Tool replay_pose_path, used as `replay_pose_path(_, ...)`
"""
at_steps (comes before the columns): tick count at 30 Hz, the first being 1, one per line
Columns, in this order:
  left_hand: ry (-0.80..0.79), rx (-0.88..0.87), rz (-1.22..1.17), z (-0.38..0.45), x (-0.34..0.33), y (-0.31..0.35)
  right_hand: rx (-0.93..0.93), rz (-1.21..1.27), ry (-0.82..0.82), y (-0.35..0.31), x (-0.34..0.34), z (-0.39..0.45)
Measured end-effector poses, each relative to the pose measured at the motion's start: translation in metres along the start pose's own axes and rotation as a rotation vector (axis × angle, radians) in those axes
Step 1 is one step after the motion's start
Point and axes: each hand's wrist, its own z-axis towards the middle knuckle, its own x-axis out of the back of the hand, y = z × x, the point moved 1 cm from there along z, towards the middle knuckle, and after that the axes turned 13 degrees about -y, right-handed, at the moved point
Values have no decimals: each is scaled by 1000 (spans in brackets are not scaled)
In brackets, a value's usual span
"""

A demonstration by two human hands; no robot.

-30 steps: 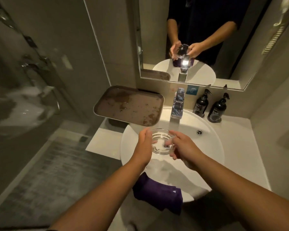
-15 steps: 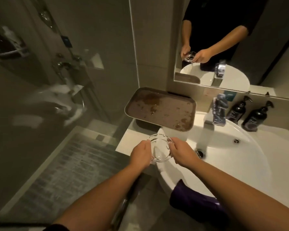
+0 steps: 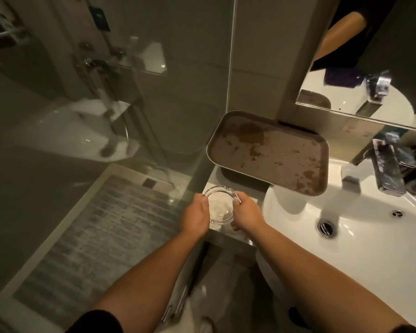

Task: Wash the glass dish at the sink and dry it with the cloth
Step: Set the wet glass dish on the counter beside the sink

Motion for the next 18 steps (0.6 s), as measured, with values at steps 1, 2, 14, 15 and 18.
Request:
replay_pose_path(1,-11,7,42,4,-1,-4,-21,-11,0,3,-3,5)
replay_pose_path(2,-23,11,79,8,-2,-6,-45,-20,6,6,-6,11)
replay_pose_path(14,-110,57,360,36,-16,-10,-159,-262,-48,31,-13,47)
replay_pose_path(15,-115,62,378,37,-16,-9,-151,-258,-41,32,-14,48)
replay_pose_path(18,-119,72,409,38,-17,-9,-96,-200,-18,33,-13,46)
